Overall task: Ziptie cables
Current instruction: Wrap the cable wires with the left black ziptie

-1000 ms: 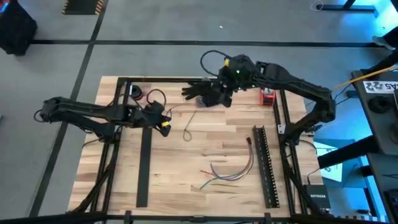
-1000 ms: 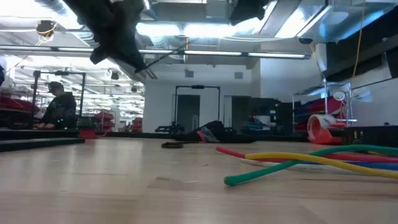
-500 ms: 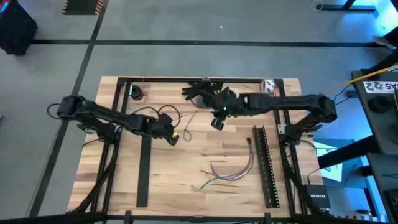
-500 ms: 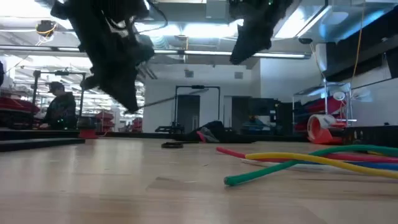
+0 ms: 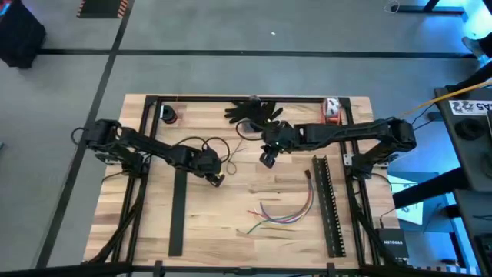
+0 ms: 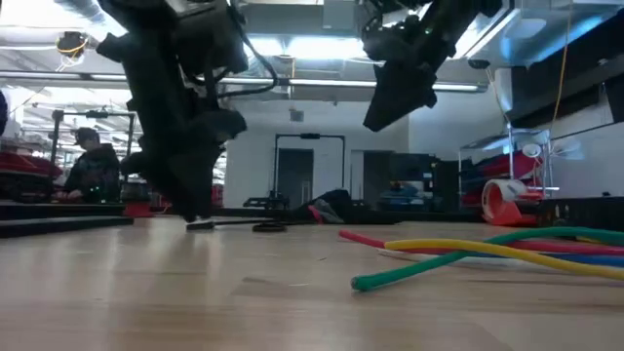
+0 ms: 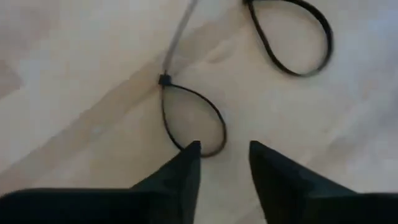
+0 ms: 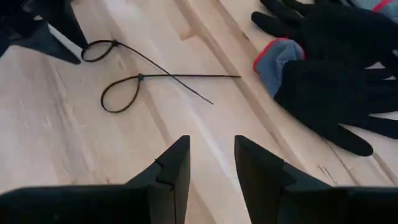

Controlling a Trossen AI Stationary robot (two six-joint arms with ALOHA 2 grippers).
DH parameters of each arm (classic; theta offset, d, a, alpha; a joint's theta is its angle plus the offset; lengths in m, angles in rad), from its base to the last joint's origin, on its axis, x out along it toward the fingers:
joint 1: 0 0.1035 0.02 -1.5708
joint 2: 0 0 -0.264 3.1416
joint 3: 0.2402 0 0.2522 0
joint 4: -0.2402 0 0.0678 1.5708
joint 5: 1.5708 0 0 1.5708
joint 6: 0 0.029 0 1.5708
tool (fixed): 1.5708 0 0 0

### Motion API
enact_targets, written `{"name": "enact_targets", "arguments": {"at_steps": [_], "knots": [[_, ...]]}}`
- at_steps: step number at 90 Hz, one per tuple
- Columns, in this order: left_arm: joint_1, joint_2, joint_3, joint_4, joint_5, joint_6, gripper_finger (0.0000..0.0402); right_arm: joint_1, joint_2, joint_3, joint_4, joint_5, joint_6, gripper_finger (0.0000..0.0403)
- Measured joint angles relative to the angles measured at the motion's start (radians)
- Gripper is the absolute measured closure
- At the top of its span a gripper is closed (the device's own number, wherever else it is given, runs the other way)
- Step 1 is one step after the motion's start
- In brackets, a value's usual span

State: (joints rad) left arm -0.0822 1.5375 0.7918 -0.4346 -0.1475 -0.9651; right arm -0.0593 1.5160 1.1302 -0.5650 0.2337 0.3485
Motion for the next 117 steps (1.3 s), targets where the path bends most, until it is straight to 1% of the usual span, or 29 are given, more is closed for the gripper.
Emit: {"name": "enact_targets", "arguments": {"at_steps": [9, 19, 24, 28, 38, 47, 53, 62, 67, 72, 78, 85, 94, 103, 111, 117], "knots": [[-0.002, -0.062, 0.000, -0.002, 0.015, 0.019, 0.0220, 0.000, -0.018, 0.038, -0.086, 0.000, -0.013, 0.0285], [0.001, -0.147, 0.000, -0.010, 0.008, 0.065, 0.0198, 0.000, -0.018, 0.072, -0.205, -0.016, 0.057, 0.0285], [0.011, -0.199, 0.001, -0.018, -0.001, 0.093, 0.0190, 0.000, -0.014, 0.077, -0.258, -0.005, 0.072, 0.0285], [0.020, -0.238, 0.001, -0.033, -0.010, 0.123, 0.0186, 0.000, -0.009, 0.079, -0.276, 0.008, 0.092, 0.0285], [0.032, -0.336, 0.001, -0.077, -0.013, 0.223, 0.0181, 0.000, -0.006, 0.078, -0.301, 0.002, 0.169, 0.0285], [0.031, -0.415, 0.001, -0.128, -0.012, 0.266, 0.0180, 0.000, -0.007, 0.080, -0.294, -0.015, 0.179, 0.0285], [0.024, -0.458, 0.001, -0.154, -0.012, 0.278, 0.0180, -0.001, -0.006, 0.080, -0.286, -0.072, 0.189, 0.0285], [0.016, -0.510, 0.001, -0.184, -0.013, 0.319, 0.0180, -0.013, 0.007, 0.082, -0.182, -0.208, 0.244, 0.0285], [0.009, -0.530, 0.001, -0.202, -0.013, 0.345, 0.0180, -0.013, 0.016, 0.081, -0.138, -0.254, 0.277, 0.0282], [0.005, -0.543, 0.001, -0.221, -0.013, 0.374, 0.0180, -0.013, 0.024, 0.082, -0.072, -0.285, 0.311, 0.0271], [0.000, -0.552, 0.001, -0.236, -0.012, 0.397, 0.0180, -0.013, 0.042, 0.082, -0.040, -0.327, 0.342, 0.0247], [-0.011, -0.554, 0.001, -0.253, -0.012, 0.401, 0.0180, -0.013, 0.070, 0.082, -0.004, -0.373, 0.363, 0.0209], [-0.026, -0.554, 0.001, -0.266, -0.013, 0.423, 0.0180, -0.013, 0.107, 0.082, -0.019, -0.450, 0.390, 0.0161], [-0.035, -0.554, 0.001, -0.268, -0.012, 0.427, 0.0180, 0.006, 0.121, 0.081, -0.145, -0.457, 0.435, 0.0134], [-0.049, -0.554, 0.001, -0.268, -0.013, 0.426, 0.0180, 0.061, 0.116, 0.082, -0.293, -0.377, 0.471, 0.0127], [-0.060, -0.554, 0.001, -0.267, -0.016, 0.420, 0.0180, 0.119, 0.110, 0.081, -0.444, -0.322, 0.512, 0.0129]]}}
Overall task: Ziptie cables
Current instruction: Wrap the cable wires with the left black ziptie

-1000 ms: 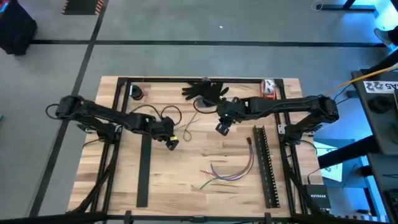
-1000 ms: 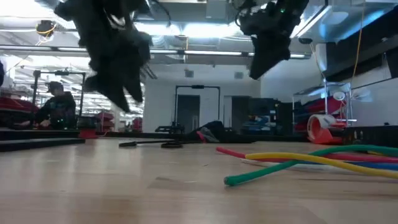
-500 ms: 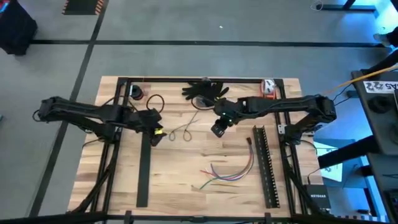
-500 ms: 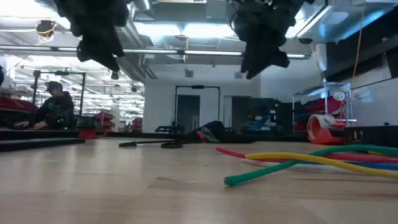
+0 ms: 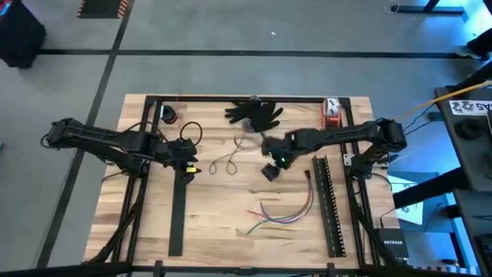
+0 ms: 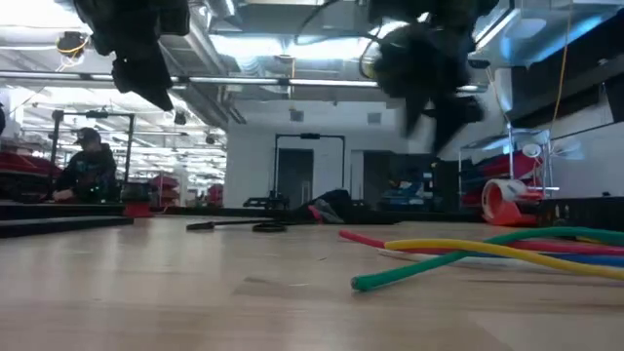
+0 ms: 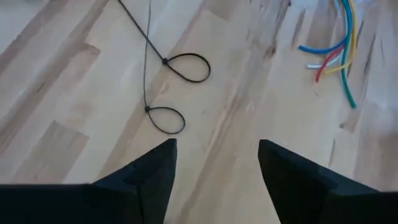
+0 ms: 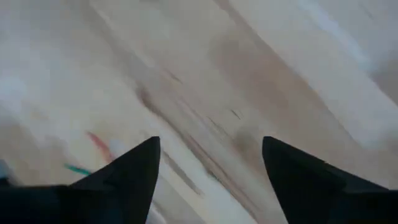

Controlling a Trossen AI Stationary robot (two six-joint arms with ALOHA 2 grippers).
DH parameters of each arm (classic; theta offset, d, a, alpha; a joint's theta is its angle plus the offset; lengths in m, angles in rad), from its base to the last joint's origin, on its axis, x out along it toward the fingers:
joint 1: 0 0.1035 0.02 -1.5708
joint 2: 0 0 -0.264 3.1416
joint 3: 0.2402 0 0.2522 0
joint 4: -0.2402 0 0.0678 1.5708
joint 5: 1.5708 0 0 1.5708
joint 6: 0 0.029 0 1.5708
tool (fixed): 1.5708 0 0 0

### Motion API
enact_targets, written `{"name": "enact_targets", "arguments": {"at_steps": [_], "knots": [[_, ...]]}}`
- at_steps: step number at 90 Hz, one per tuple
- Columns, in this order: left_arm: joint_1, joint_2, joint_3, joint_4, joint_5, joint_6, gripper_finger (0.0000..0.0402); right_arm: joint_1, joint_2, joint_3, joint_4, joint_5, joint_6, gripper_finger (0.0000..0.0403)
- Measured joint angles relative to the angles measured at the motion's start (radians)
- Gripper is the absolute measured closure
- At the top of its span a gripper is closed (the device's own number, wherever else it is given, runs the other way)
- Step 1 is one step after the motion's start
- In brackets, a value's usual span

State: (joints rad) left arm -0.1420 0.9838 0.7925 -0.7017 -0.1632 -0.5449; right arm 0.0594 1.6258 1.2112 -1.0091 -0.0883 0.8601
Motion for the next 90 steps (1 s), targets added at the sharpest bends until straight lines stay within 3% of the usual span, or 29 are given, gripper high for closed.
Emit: {"name": "enact_targets", "arguments": {"at_steps": [16, 34, 53, 90], "knots": [[-0.036, 0.001, 0.000, 0.003, -0.047, -0.001, 0.0180, 0.114, -0.004, -0.018, -0.212, 0.007, 0.098, 0.0149], [-0.038, 0.001, 0.000, 0.003, -0.061, 0.030, 0.0180, 0.152, -0.007, -0.107, -0.115, 0.007, 0.213, 0.0177], [-0.037, 0.002, 0.000, 0.002, -0.081, 0.027, 0.0180, 0.119, -0.007, -0.200, -0.083, 0.066, 0.246, 0.0204], [-0.054, 0.002, -0.001, 0.003, -0.084, 0.018, 0.0180, 0.091, -0.007, -0.380, 0.032, 0.067, 0.259, 0.0245]]}}
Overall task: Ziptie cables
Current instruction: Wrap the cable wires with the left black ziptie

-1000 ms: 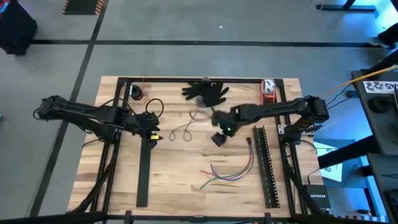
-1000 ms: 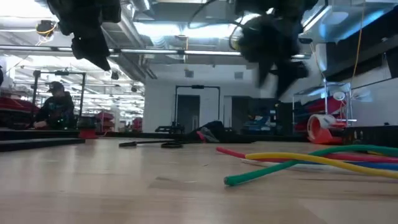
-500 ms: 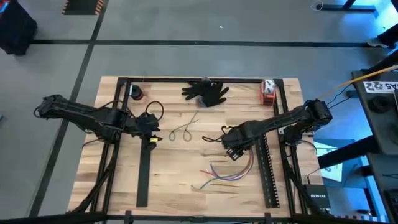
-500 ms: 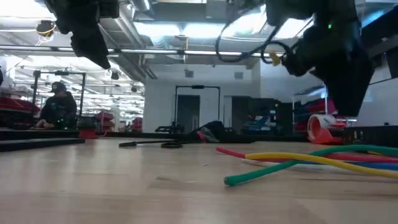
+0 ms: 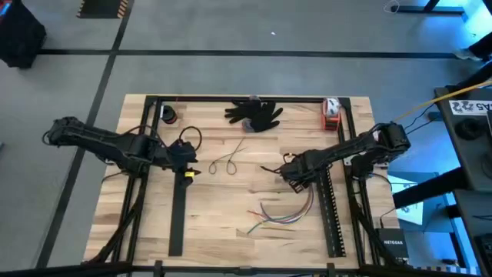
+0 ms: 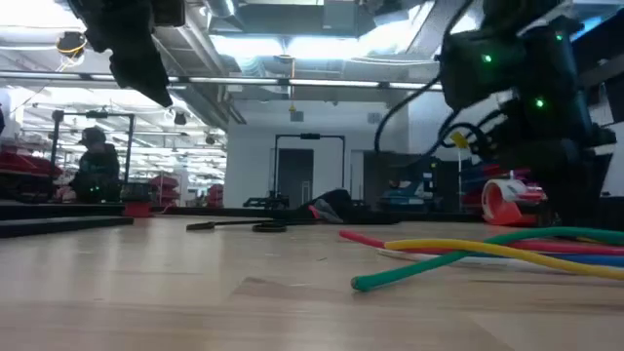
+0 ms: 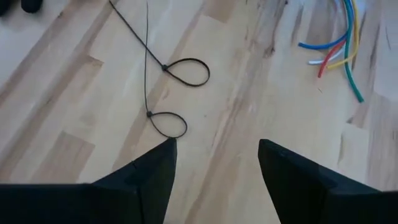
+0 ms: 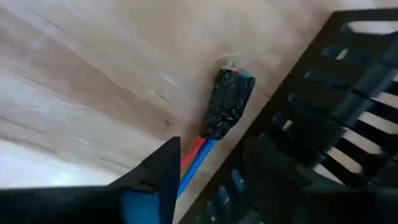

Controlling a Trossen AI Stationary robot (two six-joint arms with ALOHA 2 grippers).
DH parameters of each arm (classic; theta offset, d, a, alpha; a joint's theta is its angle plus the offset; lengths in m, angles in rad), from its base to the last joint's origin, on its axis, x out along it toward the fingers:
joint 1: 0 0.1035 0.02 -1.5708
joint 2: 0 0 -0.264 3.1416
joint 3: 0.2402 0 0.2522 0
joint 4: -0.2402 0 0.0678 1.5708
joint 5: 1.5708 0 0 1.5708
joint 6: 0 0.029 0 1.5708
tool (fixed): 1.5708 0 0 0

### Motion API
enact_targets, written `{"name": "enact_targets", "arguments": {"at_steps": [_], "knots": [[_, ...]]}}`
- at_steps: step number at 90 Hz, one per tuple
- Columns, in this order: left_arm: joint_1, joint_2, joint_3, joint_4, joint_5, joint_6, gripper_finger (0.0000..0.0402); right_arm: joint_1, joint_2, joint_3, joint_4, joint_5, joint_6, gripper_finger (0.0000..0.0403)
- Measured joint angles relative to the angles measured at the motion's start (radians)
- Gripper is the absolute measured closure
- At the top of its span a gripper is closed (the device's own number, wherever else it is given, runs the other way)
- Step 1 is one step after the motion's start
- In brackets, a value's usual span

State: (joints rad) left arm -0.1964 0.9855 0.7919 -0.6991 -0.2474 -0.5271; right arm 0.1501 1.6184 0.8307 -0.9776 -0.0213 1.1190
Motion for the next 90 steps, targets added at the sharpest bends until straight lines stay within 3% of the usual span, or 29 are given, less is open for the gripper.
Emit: {"name": "enact_targets", "arguments": {"at_steps": [25, 49, 68, 90], "knots": [[0.001, 0.000, 0.000, 0.016, 0.000, -0.012, 0.0180, 0.001, -0.002, -0.042, 0.101, 0.024, -0.057, 0.0281], [0.016, 0.032, 0.000, 0.063, -0.009, -0.075, 0.0180, 0.001, -0.001, -0.038, 0.158, 0.057, -0.218, 0.0388], [0.095, 0.213, 0.000, 0.189, 0.017, -0.089, 0.0180, 0.001, 0.000, -0.038, 0.211, 0.122, -0.387, 0.0369], [0.256, 0.506, 0.000, 0.355, 0.061, 0.032, 0.0187, 0.000, 0.001, -0.039, 0.292, 0.161, -0.552, 0.0391]]}}
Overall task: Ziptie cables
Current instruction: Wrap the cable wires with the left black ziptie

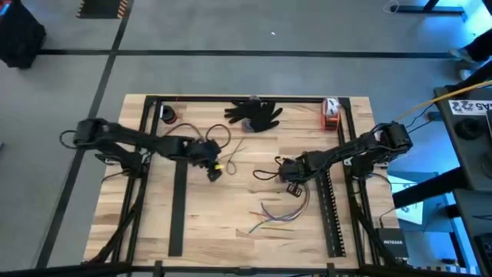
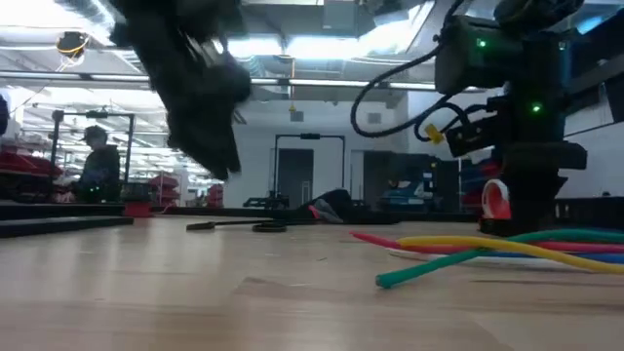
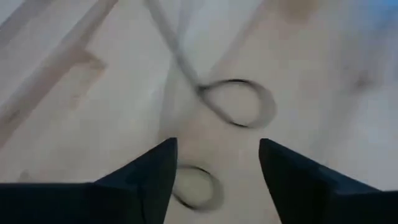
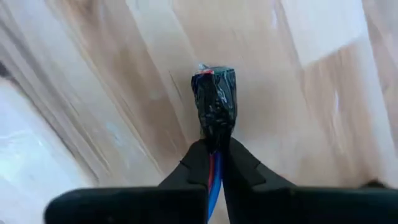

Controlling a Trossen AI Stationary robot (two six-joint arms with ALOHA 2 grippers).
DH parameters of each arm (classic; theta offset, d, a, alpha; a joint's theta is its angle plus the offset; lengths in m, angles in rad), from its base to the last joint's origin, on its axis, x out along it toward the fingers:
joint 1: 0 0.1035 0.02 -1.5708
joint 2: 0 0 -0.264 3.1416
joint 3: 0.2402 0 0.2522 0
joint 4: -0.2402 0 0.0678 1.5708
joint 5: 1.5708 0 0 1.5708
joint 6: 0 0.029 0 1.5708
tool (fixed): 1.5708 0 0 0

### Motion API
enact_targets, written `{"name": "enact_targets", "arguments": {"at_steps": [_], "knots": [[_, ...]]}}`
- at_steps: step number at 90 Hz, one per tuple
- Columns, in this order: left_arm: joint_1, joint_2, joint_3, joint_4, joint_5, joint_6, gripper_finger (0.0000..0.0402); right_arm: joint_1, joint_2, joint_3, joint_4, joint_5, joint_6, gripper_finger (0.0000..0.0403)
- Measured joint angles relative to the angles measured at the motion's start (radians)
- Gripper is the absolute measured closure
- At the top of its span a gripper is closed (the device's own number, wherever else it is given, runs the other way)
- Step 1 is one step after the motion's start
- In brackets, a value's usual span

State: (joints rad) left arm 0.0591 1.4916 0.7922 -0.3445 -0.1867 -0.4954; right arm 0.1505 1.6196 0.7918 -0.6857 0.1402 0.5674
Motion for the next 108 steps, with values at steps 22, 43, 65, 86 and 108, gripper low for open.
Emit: {"name": "enact_targets", "arguments": {"at_steps": [22, 43, 65, 86, 108], "knots": [[0.093, 0.174, 0.001, 0.107, -0.001, 0.086, 0.0232, -0.001, 0.002, 0.000, 0.098, 0.029, -0.089, 0.0370], [0.097, 0.216, 0.003, 0.162, -0.002, 0.164, 0.0310, -0.002, 0.003, 0.000, 0.153, 0.024, -0.128, 0.0388], [0.084, 0.124, 0.023, 0.165, 0.076, 0.239, 0.0397, -0.002, -0.019, 0.058, 0.185, 0.044, -0.134, 0.0393], [0.087, -0.155, 0.080, 0.194, 0.074, 0.258, 0.0400, -0.029, -0.033, 0.226, 0.180, 0.160, -0.268, 0.0394], [0.099, -0.265, 0.088, 0.416, 0.073, 0.238, 0.0401, -0.085, -0.029, 0.423, 0.268, 0.261, -0.466, 0.0395]]}}
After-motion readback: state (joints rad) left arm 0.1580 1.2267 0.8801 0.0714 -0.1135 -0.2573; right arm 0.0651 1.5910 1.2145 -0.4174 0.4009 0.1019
